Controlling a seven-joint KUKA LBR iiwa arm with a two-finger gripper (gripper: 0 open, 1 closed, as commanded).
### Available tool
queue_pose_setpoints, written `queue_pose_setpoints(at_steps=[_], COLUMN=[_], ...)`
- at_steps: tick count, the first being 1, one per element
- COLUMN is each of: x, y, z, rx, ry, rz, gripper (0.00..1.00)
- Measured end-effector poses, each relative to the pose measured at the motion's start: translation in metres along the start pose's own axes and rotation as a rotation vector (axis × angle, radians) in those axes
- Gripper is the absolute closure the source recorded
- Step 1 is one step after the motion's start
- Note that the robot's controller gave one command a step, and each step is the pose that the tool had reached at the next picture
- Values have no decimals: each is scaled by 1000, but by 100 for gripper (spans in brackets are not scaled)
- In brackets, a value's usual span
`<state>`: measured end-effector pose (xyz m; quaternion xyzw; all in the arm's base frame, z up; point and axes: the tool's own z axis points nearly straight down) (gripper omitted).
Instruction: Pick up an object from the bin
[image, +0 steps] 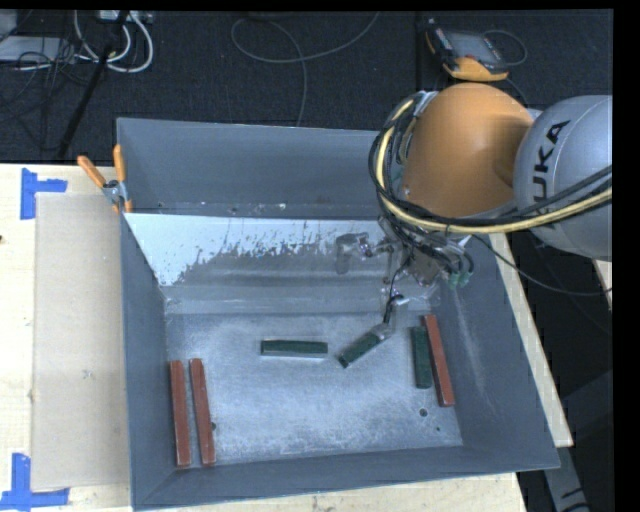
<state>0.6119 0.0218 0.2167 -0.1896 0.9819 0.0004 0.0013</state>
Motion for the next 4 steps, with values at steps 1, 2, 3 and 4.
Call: queue_pose_setpoints(at_steps=[1,2,3,4], x=[17,-11,-11,-1], y=[29,54,52,65], z=[120,149,147,-11], rx=[-5,-2,-1,2], ry=[11,2,1,-6], rz=[-37,-58,-55,-260], gripper=[0,0,100,100])
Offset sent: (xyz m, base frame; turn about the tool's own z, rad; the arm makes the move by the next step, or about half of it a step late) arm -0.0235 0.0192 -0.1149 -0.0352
